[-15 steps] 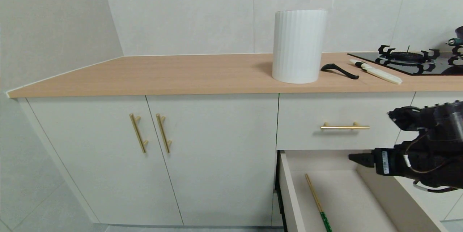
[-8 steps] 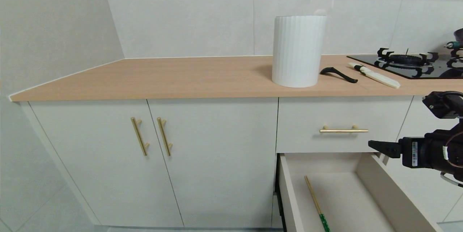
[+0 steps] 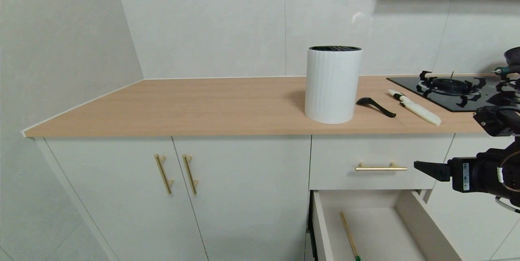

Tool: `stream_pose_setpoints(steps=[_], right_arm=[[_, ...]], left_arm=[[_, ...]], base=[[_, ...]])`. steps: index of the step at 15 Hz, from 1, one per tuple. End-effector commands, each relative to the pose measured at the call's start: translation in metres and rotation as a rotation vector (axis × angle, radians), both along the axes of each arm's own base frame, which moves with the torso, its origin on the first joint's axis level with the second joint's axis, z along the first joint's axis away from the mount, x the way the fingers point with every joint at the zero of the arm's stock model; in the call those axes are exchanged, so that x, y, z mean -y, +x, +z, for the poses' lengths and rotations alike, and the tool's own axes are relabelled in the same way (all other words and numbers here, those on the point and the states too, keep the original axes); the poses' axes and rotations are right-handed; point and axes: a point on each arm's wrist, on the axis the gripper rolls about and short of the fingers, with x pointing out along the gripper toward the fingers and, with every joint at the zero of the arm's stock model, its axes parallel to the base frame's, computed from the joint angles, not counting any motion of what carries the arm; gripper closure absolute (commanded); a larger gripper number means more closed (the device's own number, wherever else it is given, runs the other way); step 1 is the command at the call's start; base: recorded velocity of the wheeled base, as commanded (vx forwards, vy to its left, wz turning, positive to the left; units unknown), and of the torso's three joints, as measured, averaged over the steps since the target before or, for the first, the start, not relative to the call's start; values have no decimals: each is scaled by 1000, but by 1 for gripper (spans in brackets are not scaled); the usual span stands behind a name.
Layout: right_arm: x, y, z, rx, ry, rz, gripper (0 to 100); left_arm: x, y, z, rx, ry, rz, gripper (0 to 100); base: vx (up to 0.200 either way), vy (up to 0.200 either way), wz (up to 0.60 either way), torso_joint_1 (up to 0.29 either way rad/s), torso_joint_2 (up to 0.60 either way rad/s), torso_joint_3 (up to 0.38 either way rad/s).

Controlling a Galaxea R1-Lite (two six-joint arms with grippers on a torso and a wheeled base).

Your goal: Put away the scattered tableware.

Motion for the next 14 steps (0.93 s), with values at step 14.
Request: stream_pose_setpoints(steps=[14], right_arm=[[-1, 18, -20, -85, -23, -5, 0]], left_arm=[[0, 0, 0, -1, 0, 0, 0]], base=[[0, 0, 0, 180, -418, -243]])
